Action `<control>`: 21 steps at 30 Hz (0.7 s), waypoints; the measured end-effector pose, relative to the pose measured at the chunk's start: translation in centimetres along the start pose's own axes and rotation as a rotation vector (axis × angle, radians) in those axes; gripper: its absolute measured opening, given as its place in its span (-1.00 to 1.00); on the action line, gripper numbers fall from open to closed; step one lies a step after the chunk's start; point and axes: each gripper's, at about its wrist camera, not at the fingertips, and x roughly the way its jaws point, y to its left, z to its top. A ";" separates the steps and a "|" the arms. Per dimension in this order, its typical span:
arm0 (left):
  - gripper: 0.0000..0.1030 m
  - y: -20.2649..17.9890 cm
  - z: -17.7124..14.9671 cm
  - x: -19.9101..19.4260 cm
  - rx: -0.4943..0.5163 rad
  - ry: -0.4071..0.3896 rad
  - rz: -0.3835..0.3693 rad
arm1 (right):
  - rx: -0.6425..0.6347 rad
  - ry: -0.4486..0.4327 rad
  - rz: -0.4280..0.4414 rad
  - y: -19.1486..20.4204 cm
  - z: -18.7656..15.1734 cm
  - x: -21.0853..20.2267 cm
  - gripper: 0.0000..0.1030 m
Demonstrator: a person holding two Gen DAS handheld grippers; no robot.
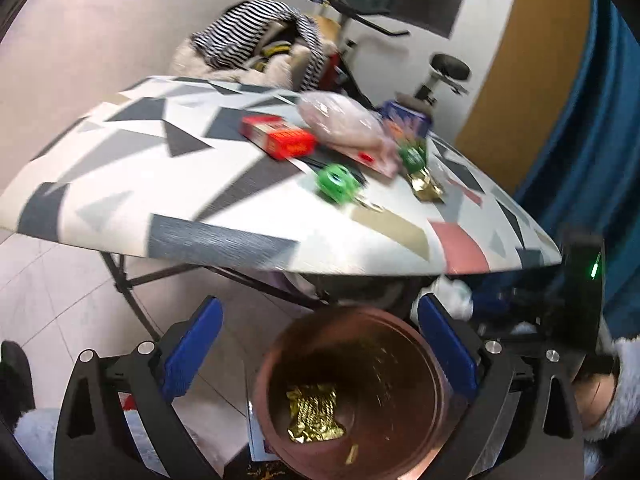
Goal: Collect trash
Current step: 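Carry the gold foil and tissue down into the brown bin and release both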
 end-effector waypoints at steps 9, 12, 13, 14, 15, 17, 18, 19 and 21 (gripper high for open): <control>0.86 1.9 0.0 -0.2 -0.043 -0.006 0.051 | -0.055 0.091 -0.021 1.1 -0.3 2.2 0.08; 0.86 2.0 -0.1 0.0 -0.047 -0.005 0.060 | -0.053 0.094 -0.025 0.9 -0.4 2.3 0.08; 0.86 2.0 -0.1 0.0 -0.048 -0.006 0.068 | -0.054 0.098 -0.030 0.9 -0.4 2.3 0.08; 0.86 2.0 -0.1 0.0 -0.048 -0.006 0.073 | -0.053 0.102 -0.035 0.8 -0.5 2.4 0.08; 0.86 2.1 -0.1 0.0 -0.050 -0.006 0.080 | -0.052 0.103 -0.039 0.9 -0.5 2.4 0.11; 0.86 2.2 -0.1 0.1 -0.058 -0.006 0.087 | -0.041 0.093 -0.048 1.0 -0.3 2.4 0.56; 0.86 2.3 -0.1 0.1 -0.062 -0.006 0.086 | -0.038 0.088 -0.048 0.9 -0.3 2.3 0.61; 0.86 2.3 -0.1 0.1 -0.064 -0.005 0.087 | -0.031 0.083 -0.045 0.8 -0.3 2.2 0.66; 0.86 2.4 -0.1 0.1 -0.066 -0.004 0.087 | -0.021 0.083 -0.041 0.5 -0.2 2.2 0.81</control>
